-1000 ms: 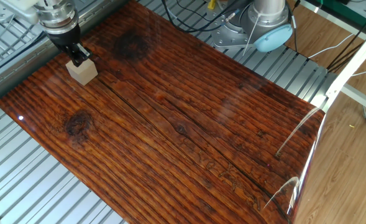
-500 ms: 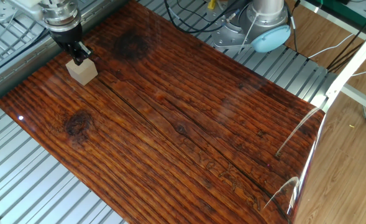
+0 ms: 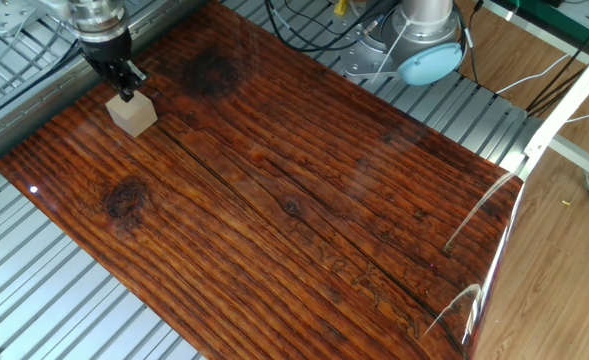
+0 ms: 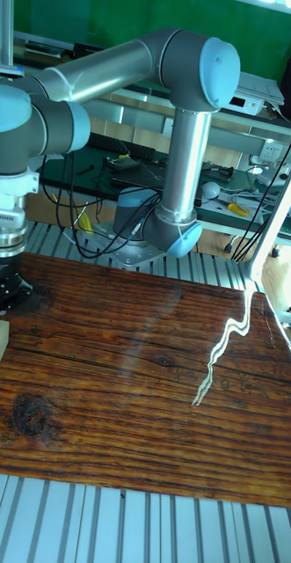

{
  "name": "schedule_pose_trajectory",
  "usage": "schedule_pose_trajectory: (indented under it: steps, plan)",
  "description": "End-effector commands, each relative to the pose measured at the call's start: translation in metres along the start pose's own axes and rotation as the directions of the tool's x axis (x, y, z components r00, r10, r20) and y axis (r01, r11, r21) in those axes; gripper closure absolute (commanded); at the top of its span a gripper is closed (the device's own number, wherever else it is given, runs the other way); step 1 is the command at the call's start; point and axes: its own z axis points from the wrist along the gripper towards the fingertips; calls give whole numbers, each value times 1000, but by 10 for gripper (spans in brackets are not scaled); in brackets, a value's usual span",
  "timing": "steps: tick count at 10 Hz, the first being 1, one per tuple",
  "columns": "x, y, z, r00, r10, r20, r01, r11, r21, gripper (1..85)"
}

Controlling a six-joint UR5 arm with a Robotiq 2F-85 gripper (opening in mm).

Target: Hold a small block with the gripper and sweep it from left to right on the table

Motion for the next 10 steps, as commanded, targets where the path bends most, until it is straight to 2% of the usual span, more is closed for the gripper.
schedule_pose_trajectory:
  steps: [1,2,3,4,5,7,9,10]
  plan:
    - [0,-5,-4,1000,-11,11,11,999,-40,273]
    - [-4,-2,-2,1000,1,20,0,999,-51,247]
    - [-13,1,-1,999,9,52,-6,998,-62,180]
    - [-14,-4,-1,998,8,56,-6,999,-43,157]
    - [-13,-4,0,999,11,50,-9,999,-44,140]
    - [-16,-1,9,999,15,39,-12,998,-61,7]
    - [-21,-7,20,998,44,36,-42,998,-40,7]
    - [-19,-9,27,997,69,19,-68,997,-32,7]
